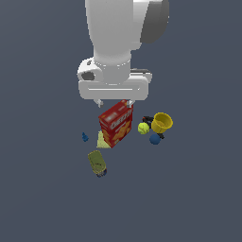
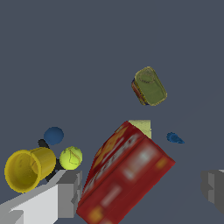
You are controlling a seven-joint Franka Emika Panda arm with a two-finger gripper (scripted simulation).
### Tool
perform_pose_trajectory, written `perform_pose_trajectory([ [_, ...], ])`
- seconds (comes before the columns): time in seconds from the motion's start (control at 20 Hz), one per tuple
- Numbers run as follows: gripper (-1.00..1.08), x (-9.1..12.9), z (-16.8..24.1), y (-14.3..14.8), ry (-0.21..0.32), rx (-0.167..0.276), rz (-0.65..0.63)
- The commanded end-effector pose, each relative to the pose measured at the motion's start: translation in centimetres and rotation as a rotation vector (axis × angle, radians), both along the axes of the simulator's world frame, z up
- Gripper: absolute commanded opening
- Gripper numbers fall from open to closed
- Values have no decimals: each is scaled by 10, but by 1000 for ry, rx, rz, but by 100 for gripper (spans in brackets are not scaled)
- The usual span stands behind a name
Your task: Pick up a designated object from a clutter of objects.
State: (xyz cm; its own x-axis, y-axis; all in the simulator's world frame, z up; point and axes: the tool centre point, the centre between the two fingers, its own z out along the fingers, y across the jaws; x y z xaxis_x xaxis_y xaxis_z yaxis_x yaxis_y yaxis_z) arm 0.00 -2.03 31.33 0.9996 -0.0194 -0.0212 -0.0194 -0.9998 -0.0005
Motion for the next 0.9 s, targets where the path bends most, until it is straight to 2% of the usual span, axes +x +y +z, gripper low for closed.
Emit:
perform_pose_trajectory([
  [0.0,100,0,0,0,0,0,0],
  [0.45,100,5,10,15,-19,-30,48],
  [0.85,100,6,7,17,-19,-30,46],
])
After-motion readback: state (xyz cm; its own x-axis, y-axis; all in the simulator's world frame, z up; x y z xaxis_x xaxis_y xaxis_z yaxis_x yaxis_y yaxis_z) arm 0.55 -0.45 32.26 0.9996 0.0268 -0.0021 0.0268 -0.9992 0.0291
